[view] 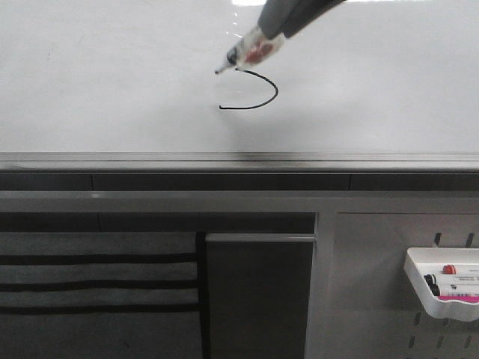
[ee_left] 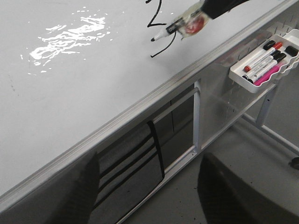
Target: Write number 3 on whiteboard
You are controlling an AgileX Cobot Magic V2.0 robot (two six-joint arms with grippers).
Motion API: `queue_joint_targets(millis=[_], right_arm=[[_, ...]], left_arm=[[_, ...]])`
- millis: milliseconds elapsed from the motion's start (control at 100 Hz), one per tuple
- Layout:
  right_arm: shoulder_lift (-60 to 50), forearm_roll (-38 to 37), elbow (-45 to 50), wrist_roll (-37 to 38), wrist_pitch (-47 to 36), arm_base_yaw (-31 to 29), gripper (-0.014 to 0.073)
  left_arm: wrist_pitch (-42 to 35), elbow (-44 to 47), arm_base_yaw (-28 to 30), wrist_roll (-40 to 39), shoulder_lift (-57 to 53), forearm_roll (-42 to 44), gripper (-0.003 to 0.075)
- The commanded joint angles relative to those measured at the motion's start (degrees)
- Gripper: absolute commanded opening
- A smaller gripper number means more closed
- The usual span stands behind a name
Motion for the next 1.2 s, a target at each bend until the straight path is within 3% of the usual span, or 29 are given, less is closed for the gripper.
queue_joint_targets(millis=[0,300,870,1010,1190], right_arm=[[-8.2,1.6,3.3,-3.0,-4.5,1.6,0.0018],[-19.9,1.7,13.9,-2.9,-5.5,1.7,0.0018],[-21.0,1.7,14.5,-2.9,0.5,1.7,0.0018],[-21.0,1.7,14.5,-2.9,1.1,1.7,0.0018],[-20.9,1.8,12.8,-6.9,3.8,2.2,0.0018]], left_arm=[[-3.9,-1.5,0.2,-0.6,0.0,-1.2,0.0420],[-3.9,-1.5,0.2,-0.6,0.0,-1.2,0.0421],[-3.9,-1.5,0.2,-0.6,0.0,-1.2,0.0421],[-5.5,-1.5,0.2,-0.6,0.6,-4.9,0.0421],[0.6,-4.0,-1.5,10.3,5.6,-10.6,0.0420]])
